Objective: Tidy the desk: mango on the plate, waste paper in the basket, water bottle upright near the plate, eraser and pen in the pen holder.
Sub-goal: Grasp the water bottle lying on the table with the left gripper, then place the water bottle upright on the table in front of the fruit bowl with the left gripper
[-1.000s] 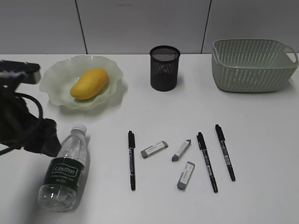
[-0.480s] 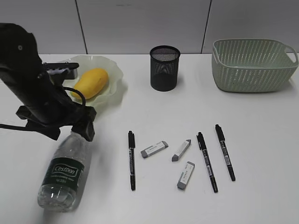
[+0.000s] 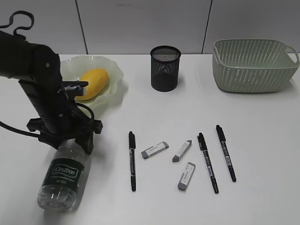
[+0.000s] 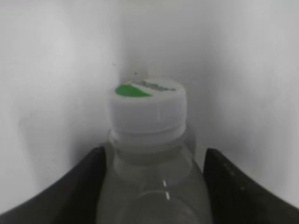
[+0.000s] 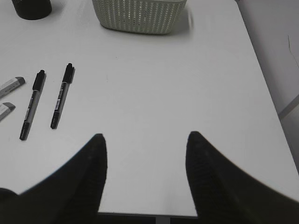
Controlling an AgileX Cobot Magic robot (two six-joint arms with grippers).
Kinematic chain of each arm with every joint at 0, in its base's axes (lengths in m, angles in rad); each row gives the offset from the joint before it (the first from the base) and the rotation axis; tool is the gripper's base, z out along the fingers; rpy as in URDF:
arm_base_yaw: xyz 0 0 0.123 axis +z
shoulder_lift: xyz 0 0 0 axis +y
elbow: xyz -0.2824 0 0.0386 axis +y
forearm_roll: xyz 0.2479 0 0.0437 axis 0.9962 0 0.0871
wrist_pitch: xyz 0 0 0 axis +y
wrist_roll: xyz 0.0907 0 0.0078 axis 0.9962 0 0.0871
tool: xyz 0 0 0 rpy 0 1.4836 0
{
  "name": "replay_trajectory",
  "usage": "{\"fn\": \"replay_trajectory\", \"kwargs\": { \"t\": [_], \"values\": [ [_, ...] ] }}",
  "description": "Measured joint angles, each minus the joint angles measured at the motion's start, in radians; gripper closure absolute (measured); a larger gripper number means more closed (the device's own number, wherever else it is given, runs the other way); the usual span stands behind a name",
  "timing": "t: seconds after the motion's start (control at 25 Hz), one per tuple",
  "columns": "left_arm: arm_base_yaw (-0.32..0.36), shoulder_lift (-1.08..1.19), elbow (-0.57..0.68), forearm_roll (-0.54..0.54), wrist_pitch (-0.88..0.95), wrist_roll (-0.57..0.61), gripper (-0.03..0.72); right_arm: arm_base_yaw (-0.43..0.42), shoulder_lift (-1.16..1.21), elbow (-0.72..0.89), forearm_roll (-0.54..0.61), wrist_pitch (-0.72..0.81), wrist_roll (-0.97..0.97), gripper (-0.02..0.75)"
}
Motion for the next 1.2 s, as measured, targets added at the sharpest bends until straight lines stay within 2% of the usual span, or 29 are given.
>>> {"fn": "replay_trajectory", "kwargs": {
  "t": [0.08, 0.28, 0.36, 0.48, 0.56, 0.68, 0.76, 0.92, 1.2],
  "values": [
    [0.0, -0.004, 0.0, 0.01, 0.001, -0.002, 0.283, 0.0, 0.0, 0.0, 0.0, 0.0, 0.0, 0.302],
    [-0.001, -0.093, 0.011, 0.106, -0.046, -0.003, 0.283, 0.0, 0.0, 0.0, 0.0, 0.0, 0.0, 0.302],
    [-0.001, -0.187, 0.062, 0.164, -0.112, -0.003, 0.288, 0.0, 0.0, 0.0, 0.0, 0.0, 0.0, 0.302],
    [-0.001, -0.369, 0.224, 0.252, -0.33, -0.003, 0.304, 0.0, 0.0, 0.001, 0.0, 0.0, 0.0, 0.302],
    [0.006, -0.486, 0.367, 0.314, -0.574, -0.003, 0.312, 0.0, 0.0, 0.001, 0.0, 0.0, 0.0, 0.302],
    [0.055, -0.594, 0.554, 0.398, -0.921, 0.007, 0.312, 0.0, 0.0, 0.001, 0.0, 0.0, 0.0, 0.302],
    [0.109, -0.605, 0.624, 0.419, -1.043, 0.022, 0.312, 0.0, 0.0, 0.001, 0.0, 0.0, 0.0, 0.302],
    [0.189, -0.574, 0.66, 0.427, -1.088, 0.033, 0.312, 0.0, 0.0, 0.001, 0.0, 0.0, 0.0, 0.302],
    [0.198, -0.45, 0.66, 0.429, -1.226, 0.036, 0.313, 0.0, 0.0, 0.001, 0.0, 0.0, 0.0, 0.302]
  ]
}}
